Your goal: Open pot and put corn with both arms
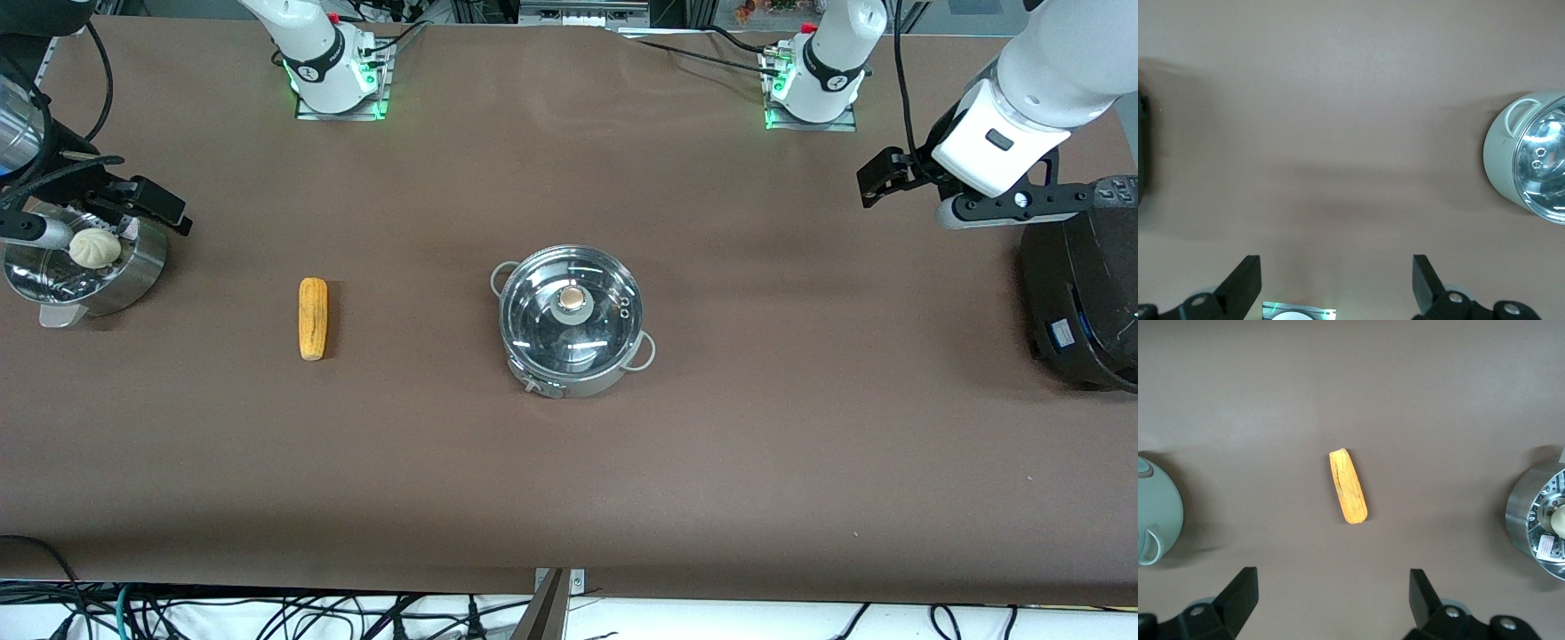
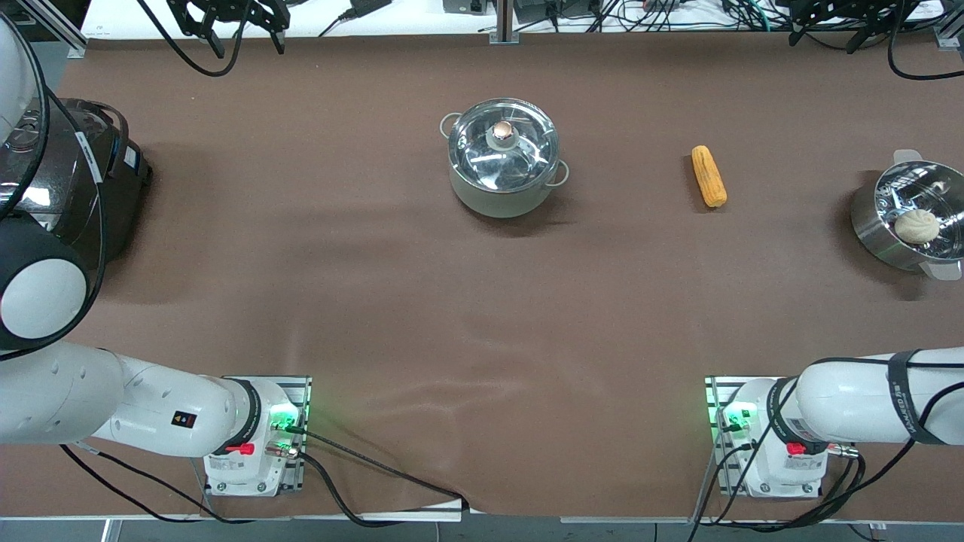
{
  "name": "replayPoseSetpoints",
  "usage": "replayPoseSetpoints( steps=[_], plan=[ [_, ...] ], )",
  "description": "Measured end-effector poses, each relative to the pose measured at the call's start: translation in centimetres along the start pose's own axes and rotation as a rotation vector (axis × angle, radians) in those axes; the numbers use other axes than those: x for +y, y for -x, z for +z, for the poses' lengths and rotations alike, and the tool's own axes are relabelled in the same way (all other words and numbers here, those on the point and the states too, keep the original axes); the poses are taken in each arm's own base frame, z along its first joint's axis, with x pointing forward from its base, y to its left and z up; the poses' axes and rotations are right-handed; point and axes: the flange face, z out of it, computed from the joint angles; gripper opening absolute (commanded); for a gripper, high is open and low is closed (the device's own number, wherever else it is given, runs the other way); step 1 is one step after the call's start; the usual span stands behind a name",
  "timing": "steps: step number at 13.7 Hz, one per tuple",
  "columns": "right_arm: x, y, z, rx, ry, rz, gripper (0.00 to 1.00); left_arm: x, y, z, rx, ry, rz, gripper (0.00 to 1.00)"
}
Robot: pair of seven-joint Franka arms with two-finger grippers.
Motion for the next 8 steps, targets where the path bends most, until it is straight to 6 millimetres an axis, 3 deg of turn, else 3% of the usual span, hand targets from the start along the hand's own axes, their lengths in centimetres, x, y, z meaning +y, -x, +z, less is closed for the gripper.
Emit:
replayPoseSetpoints(
  steps=[8],
  plan=[
    [0.0,0.0,0.0,0.001,0.005,-0.004,1.00,-5.4,-1.2,-0.1,-0.014,0.006,0.050,1.00]
  ],
)
